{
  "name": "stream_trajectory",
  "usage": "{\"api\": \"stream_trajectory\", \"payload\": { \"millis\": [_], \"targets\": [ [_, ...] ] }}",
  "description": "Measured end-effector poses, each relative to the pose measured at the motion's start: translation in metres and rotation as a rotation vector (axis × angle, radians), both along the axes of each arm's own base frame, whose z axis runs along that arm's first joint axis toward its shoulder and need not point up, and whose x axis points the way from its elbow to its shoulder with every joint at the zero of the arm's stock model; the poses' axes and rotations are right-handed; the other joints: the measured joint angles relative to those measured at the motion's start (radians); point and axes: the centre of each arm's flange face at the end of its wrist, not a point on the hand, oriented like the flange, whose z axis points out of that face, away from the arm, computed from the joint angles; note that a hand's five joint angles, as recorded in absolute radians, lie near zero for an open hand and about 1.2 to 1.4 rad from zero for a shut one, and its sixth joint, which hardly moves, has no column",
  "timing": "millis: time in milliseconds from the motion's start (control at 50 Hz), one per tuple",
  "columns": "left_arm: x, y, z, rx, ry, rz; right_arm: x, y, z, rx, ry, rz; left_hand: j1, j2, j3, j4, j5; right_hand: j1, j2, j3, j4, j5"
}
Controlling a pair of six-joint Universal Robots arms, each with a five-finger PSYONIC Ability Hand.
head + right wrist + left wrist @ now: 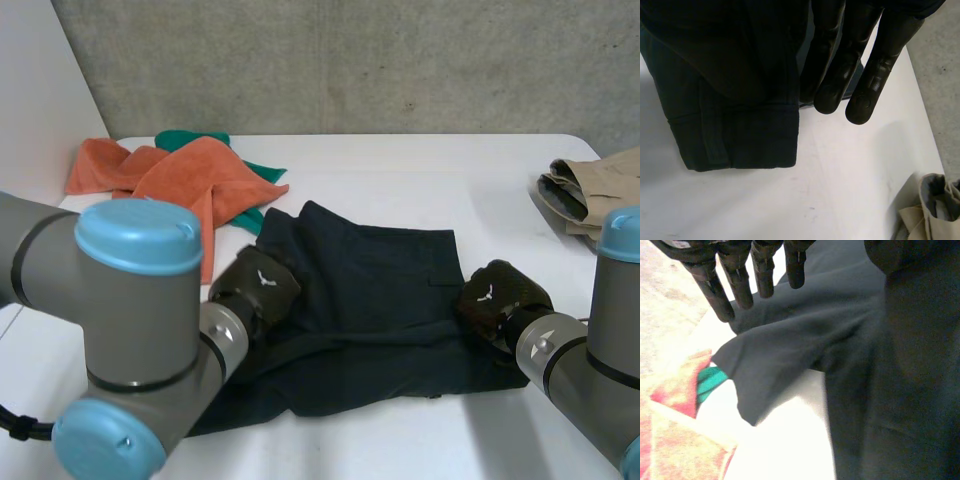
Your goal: Fold the laundry.
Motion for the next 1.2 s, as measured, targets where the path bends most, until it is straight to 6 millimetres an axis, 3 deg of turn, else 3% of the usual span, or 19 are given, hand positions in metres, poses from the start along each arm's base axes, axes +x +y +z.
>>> {"api": "stream_trajectory", "payload": {
  "millis": [120, 200, 300, 380, 420, 460, 580, 760, 780, 820, 960, 1160, 1200],
  "targets": [
    [0.013, -0.035, 0.009, -0.06, 0.056, 0.073, -0.003, 0.003, -0.003, 0.02, 0.0, -0.006, 0.001, -0.018, -0.015, -0.015, -0.01, 0.0, 0.0, 0.0, 0.0, 0.001],
    [0.021, -0.069, 0.009, -0.097, 0.123, 0.071, -0.004, 0.005, -0.004, 0.025, 0.0, -0.009, 0.035, 0.013, 0.011, 0.014, 0.009, 0.0, 0.0, 0.0, 0.0, 0.002],
    [0.021, -0.099, -0.014, -0.056, 0.171, -0.012, -0.005, 0.006, -0.005, 0.027, -0.001, -0.01, 0.129, 0.093, 0.089, 0.101, 0.085, 0.0, 0.0, 0.0, 0.0, 0.002],
    [0.02, -0.112, -0.034, -0.013, 0.182, -0.049, -0.005, 0.006, -0.006, 0.027, -0.001, -0.011, 0.146, 0.112, 0.108, 0.118, 0.104, 0.0, 0.0, 0.0, 0.0, 0.002],
    [0.02, -0.112, -0.034, -0.013, 0.182, -0.049, -0.005, 0.006, -0.006, 0.027, -0.001, -0.011, 0.146, 0.112, 0.108, 0.118, 0.104, 0.0, 0.0, 0.0, 0.0, 0.002],
    [0.02, -0.123, -0.054, 0.025, 0.179, -0.056, -0.005, 0.005, -0.006, 0.023, -0.004, -0.013, 0.204, 0.168, 0.165, 0.172, 0.16, 0.0, 0.0, 0.0, 0.0, 0.002],
    [0.02, -0.129, -0.07, 0.043, 0.169, -0.047, -0.005, 0.004, -0.006, 0.017, -0.006, -0.015, 0.454, 0.402, 0.398, 0.401, 0.385, 0.0, 0.0, 0.0, 0.0, 0.002],
    [0.02, -0.134, -0.077, 0.013, 0.16, -0.016, -0.006, 0.005, -0.008, 0.019, -0.005, -0.018, 0.803, 0.791, 0.785, 0.796, 0.763, 0.0, 0.0, 0.0, 0.0, 0.002],
    [0.021, -0.134, -0.078, 0.002, 0.152, 0.001, -0.006, 0.005, -0.008, 0.019, -0.005, -0.018, 0.928, 0.92, 0.911, 0.922, 0.885, 0.0, 0.0, 0.0, 0.0, 0.002],
    [0.022, -0.134, -0.079, -0.007, 0.143, 0.022, -0.006, 0.005, -0.008, 0.02, -0.01, -0.022, 0.941, 0.961, 0.948, 0.967, 0.916, 0.0, 0.0, 0.0, 0.0, 0.002],
    [0.025, -0.129, -0.078, -0.017, 0.109, 0.083, -0.006, 0.004, -0.006, 0.017, -0.028, -0.032, 0.941, 0.972, 0.956, 0.976, 0.917, 0.0, 0.0, 0.0, 0.0, 0.002],
    [0.028, -0.1, -0.058, -0.055, 0.012, 0.177, -0.004, 0.005, -0.001, 0.005, -0.05, -0.033, 0.941, 0.972, 0.956, 0.976, 0.917, 0.0, 0.0, 0.0, 0.0, 0.002],
    [0.026, -0.094, -0.055, -0.056, 0.004, 0.176, -0.004, 0.005, -0.001, 0.004, -0.051, -0.029, 0.401, 0.469, 0.481, 0.494, 0.445, 0.0, 0.0, 0.0, 0.0, 0.002]
  ]
}}
